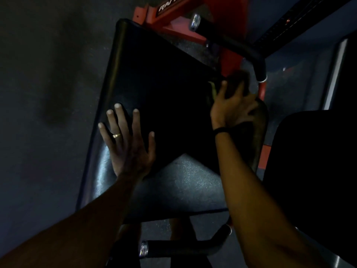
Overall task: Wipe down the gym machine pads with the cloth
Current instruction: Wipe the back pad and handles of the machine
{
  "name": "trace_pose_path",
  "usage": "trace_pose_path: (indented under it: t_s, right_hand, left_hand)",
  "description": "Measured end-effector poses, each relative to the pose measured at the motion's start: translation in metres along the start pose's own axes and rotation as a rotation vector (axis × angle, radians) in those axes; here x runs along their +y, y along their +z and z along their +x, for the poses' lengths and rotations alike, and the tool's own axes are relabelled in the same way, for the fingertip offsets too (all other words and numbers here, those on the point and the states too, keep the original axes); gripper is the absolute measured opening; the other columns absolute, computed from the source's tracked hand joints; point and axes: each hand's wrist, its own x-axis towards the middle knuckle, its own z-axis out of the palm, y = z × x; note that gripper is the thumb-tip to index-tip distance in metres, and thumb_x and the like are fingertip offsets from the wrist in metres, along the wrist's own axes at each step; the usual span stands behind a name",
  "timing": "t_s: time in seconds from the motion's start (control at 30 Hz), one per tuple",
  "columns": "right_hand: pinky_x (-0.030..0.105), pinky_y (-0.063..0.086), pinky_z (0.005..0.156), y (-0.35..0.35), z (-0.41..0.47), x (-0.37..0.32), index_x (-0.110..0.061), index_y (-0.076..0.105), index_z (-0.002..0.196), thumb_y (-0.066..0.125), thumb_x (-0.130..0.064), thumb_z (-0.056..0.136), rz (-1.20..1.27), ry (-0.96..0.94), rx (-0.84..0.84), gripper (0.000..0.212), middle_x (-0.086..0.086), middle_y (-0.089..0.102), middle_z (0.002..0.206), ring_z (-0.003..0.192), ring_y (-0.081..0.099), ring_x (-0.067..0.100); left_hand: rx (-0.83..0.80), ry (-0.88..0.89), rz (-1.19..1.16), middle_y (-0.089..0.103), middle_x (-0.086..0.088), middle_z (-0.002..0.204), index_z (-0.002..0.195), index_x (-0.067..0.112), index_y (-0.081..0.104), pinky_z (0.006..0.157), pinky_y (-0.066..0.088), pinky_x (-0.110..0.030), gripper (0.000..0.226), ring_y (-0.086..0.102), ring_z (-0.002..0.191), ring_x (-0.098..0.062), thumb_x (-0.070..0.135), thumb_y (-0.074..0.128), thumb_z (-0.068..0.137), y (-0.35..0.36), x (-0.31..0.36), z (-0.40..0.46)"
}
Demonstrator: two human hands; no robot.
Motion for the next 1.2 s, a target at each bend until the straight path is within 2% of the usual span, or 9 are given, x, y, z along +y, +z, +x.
trace_pose_path:
  t_s: [0.1,0.27,0.4,0.53,0.7,0.87,1.0,1.1,1.2]
  right_hand:
    - [0.050,0.035,0.090,-0.005,-0.061,-0.006,-0.026,0.064,0.132,0.054,-0.061,0.092,0.038,-0.405,0.033,0.054,0.016,0.059,0.120,0.113,0.051,0.037]
    - [0.052,0.040,0.095,-0.048,-0.152,0.129,-0.027,0.061,0.137,0.052,-0.056,0.095,-0.058,-0.707,-0.145,0.051,0.012,0.055,0.126,0.116,0.048,0.036]
    - [0.060,0.044,0.092,-0.040,-0.091,0.176,-0.017,0.061,0.132,0.049,-0.057,0.095,-0.122,-0.328,-0.033,0.056,0.025,0.056,0.119,0.111,0.052,0.045]
    - [0.055,0.027,0.106,-0.011,0.000,0.070,-0.025,0.049,0.147,0.045,-0.059,0.098,-0.069,-0.008,0.012,0.060,0.023,0.047,0.142,0.133,0.040,0.042]
    - [0.046,0.031,0.092,-0.003,-0.053,-0.010,-0.028,0.061,0.137,0.049,-0.062,0.093,0.065,-0.519,-0.032,0.057,0.017,0.057,0.123,0.116,0.048,0.036]
    - [0.051,0.040,0.094,-0.044,-0.149,0.106,-0.030,0.057,0.138,0.058,-0.052,0.093,-0.046,-0.821,-0.198,0.051,0.014,0.058,0.122,0.112,0.048,0.035]
    - [0.055,0.045,0.090,-0.044,-0.109,0.164,-0.021,0.057,0.136,0.038,-0.063,0.100,-0.107,-0.523,-0.104,0.058,0.023,0.055,0.115,0.107,0.050,0.043]
    - [0.060,0.038,0.098,-0.020,-0.039,0.115,-0.019,0.060,0.137,0.042,-0.061,0.098,-0.093,-0.199,0.062,0.060,0.028,0.056,0.125,0.119,0.050,0.048]
    - [0.055,0.035,0.100,-0.007,-0.004,0.034,-0.031,0.054,0.143,0.044,-0.059,0.097,-0.091,-0.214,0.049,0.055,0.020,0.056,0.132,0.124,0.050,0.042]
  left_hand:
    - [0.016,-0.008,-0.008,0.010,-0.025,0.164,0.155,0.011,0.030,0.120,0.009,-0.062,0.065,0.009,0.153,-0.040,0.045,0.039,0.101,-0.001,0.001,0.001]
    - [0.000,-0.013,-0.015,0.008,-0.025,0.164,0.154,0.009,0.031,0.120,0.008,-0.063,0.066,0.008,0.152,-0.041,0.045,0.041,0.099,-0.001,0.000,0.001]
    - [-0.005,-0.004,-0.012,0.009,-0.026,0.164,0.153,0.008,0.032,0.120,0.009,-0.063,0.066,0.008,0.152,-0.042,0.044,0.044,0.100,-0.001,0.000,0.001]
    - [0.000,0.008,0.016,0.008,-0.026,0.164,0.156,0.009,0.026,0.120,0.011,-0.063,0.066,0.007,0.153,-0.041,0.046,0.038,0.102,0.000,0.000,-0.001]
    - [-0.011,0.010,0.018,0.006,-0.025,0.164,0.157,0.011,0.022,0.120,0.011,-0.064,0.068,0.006,0.153,-0.041,0.048,0.037,0.102,0.002,-0.002,0.001]
    - [-0.003,0.000,-0.017,0.009,-0.026,0.164,0.155,0.009,0.027,0.120,0.011,-0.064,0.068,0.008,0.152,-0.041,0.047,0.040,0.100,0.001,-0.001,0.001]
    - [0.007,0.011,-0.013,0.011,-0.026,0.163,0.154,0.009,0.029,0.120,0.011,-0.063,0.067,0.010,0.152,-0.042,0.046,0.042,0.100,0.002,-0.001,0.000]
    - [0.017,0.022,-0.001,0.012,-0.026,0.163,0.155,0.009,0.029,0.119,0.013,-0.063,0.066,0.011,0.152,-0.042,0.046,0.039,0.102,0.003,-0.001,-0.001]
    - [-0.003,0.018,-0.006,0.009,-0.026,0.164,0.156,0.011,0.025,0.120,0.011,-0.063,0.067,0.008,0.152,-0.041,0.047,0.038,0.102,0.003,-0.002,0.000]
